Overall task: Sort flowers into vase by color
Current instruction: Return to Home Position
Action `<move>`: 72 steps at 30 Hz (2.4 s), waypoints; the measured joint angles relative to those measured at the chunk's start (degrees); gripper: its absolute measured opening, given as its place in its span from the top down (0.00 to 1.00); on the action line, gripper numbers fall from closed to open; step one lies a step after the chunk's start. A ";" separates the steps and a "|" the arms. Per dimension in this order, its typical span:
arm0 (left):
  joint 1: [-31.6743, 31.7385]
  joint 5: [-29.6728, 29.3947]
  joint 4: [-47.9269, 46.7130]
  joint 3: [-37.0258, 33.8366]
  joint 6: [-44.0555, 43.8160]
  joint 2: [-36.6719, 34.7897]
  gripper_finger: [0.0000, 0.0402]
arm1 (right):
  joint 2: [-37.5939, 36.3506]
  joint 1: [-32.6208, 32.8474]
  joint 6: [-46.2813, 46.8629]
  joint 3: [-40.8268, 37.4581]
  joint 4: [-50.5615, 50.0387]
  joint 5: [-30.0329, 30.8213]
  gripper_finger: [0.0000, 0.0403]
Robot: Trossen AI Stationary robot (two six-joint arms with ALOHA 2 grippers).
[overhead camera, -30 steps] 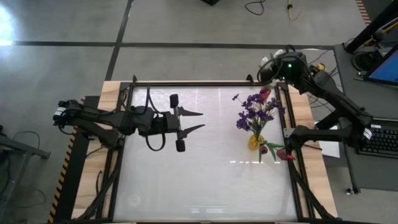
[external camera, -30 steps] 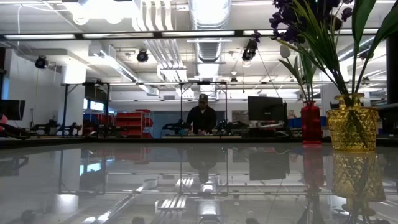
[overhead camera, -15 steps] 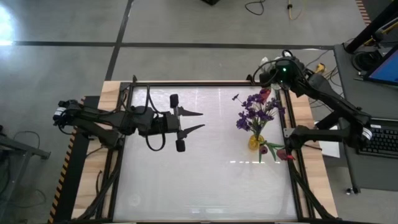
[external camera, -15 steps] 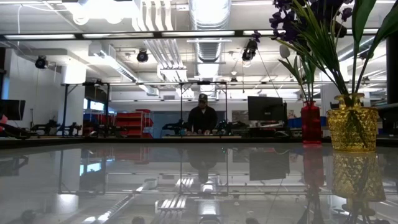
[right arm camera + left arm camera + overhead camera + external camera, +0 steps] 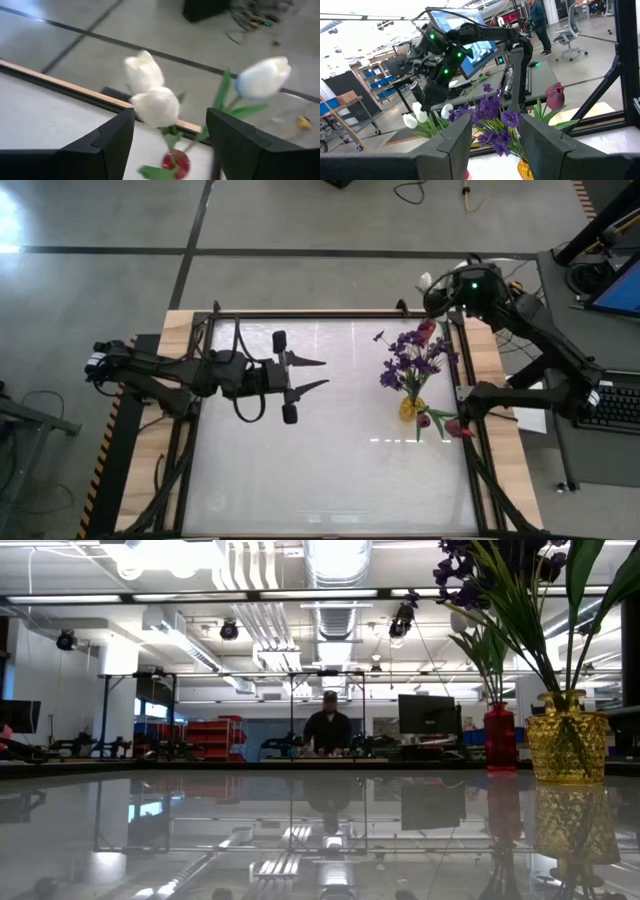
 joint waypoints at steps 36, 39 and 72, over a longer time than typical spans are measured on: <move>0.00 -0.21 -4.00 -12.86 -11.40 -14.84 0.63 | -9.92 46.57 -6.71 -13.04 46.55 -45.59 0.46; 0.00 -0.20 -3.92 -14.29 -11.90 -15.80 0.63 | -10.24 52.64 -6.91 -14.55 49.04 -46.89 0.46; -0.01 -4.15 18.55 -43.77 -17.26 -37.36 0.63 | -41.21 74.90 -7.73 -37.49 58.43 -43.82 0.97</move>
